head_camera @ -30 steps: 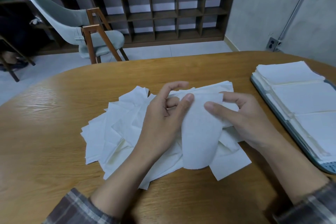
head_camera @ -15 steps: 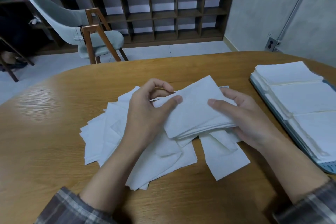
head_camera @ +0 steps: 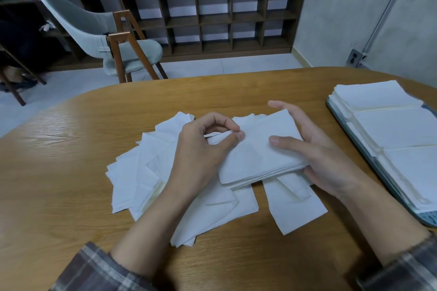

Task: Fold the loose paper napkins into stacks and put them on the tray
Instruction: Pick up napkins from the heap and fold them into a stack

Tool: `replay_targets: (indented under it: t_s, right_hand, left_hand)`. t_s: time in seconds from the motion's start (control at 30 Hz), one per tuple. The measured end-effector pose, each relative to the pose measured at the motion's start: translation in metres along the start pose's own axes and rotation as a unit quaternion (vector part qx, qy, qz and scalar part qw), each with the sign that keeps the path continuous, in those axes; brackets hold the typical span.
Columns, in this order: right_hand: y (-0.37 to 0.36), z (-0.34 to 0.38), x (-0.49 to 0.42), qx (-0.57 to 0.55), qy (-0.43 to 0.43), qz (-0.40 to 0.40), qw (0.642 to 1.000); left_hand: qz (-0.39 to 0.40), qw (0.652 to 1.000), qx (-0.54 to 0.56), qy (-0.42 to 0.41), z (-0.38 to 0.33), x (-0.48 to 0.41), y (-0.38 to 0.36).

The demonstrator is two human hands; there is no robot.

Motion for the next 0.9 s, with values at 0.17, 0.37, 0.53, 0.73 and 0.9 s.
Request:
replay_targets:
  t_s: [0.17, 0.37, 0.53, 0.73, 0.9]
  right_hand:
    - [0.001, 0.003, 0.001, 0.046, 0.013, -0.012, 0.999]
    - [0.002, 0.006, 0.002, 0.096, 0.025, -0.022, 0.995]
    - [0.0, 0.011, 0.003, 0.097, 0.043, -0.029, 0.994]
    - [0.006, 0.019, 0.004, -0.034, 0.08, -0.035, 0.996]
    - [0.011, 0.015, 0.001, 0.022, 0.082, -0.059, 0.995]
  left_hand:
    - [0.01, 1.0, -0.015, -0.005, -0.002, 0.002, -0.003]
    - [0.029, 0.999, -0.023, -0.024, -0.008, 0.003, -0.007]
    - [0.009, 0.999, -0.028, -0.026, -0.007, 0.005, -0.004]
    - [0.005, 1.0, -0.012, 0.007, -0.012, 0.008, -0.003]
    - [0.025, 0.999, 0.02, 0.031, -0.007, 0.009, -0.008]
Point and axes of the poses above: each hand's wrist, its own x-axis away from the middle knuckle, its own y-axis out of the back of the hand, z = x × y, the point moved 9 cm from there along -x, towards the middle knuckle, and after that the axes turned 5 degrees about x, right-handed, at the moved point
